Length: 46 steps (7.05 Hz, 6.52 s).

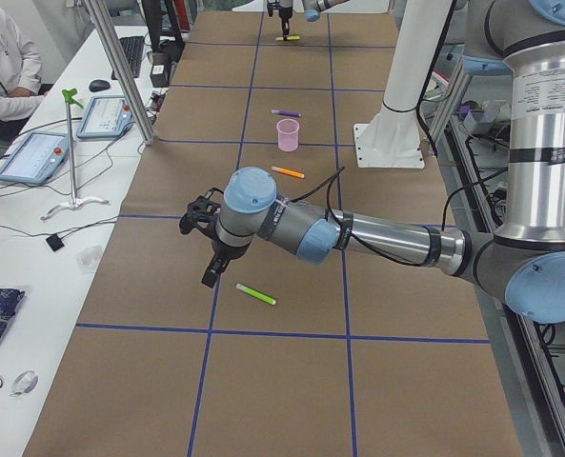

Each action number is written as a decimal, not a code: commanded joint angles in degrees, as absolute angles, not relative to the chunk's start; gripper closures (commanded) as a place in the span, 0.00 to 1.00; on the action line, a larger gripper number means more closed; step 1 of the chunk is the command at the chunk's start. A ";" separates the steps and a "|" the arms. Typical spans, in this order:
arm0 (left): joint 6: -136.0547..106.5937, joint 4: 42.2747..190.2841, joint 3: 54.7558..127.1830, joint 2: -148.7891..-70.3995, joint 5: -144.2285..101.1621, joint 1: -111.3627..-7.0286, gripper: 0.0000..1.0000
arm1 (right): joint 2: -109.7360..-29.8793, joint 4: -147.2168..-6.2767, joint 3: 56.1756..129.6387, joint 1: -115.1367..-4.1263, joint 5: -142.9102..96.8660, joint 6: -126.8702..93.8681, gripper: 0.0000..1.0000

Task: Collect pens into pen holder
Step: 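Lift the yellow highlighter with the right gripper and carry it over the cup, then lower the highlighter into the lavender cup and open the right gripper, then withdraw the right arm while the left arm reaches toward the green marker, then close the left gripper on the green marker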

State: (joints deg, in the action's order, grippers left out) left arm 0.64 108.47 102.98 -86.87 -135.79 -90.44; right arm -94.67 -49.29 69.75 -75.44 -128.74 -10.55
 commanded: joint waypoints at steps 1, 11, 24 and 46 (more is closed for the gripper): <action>0.44 108.81 102.92 -86.92 -135.70 -90.44 0.00 | -94.05 -48.87 70.74 -74.62 -128.67 -9.85 1.00; 0.35 117.23 102.92 -87.72 -143.26 -80.70 0.00 | -78.76 -16.83 92.10 -57.63 -119.79 -36.98 1.00; 0.44 117.33 101.87 -87.71 -143.35 -80.33 0.00 | -62.94 -16.96 91.41 -11.52 -53.35 -35.33 0.01; -14.24 136.14 77.25 -91.67 -127.70 -62.23 0.50 | -78.93 -74.53 100.11 -70.31 -127.35 -25.84 0.00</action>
State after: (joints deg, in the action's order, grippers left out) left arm -14.27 136.06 77.04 -92.32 -127.64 -62.45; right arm -78.91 -74.54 100.11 -70.33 -127.43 -25.87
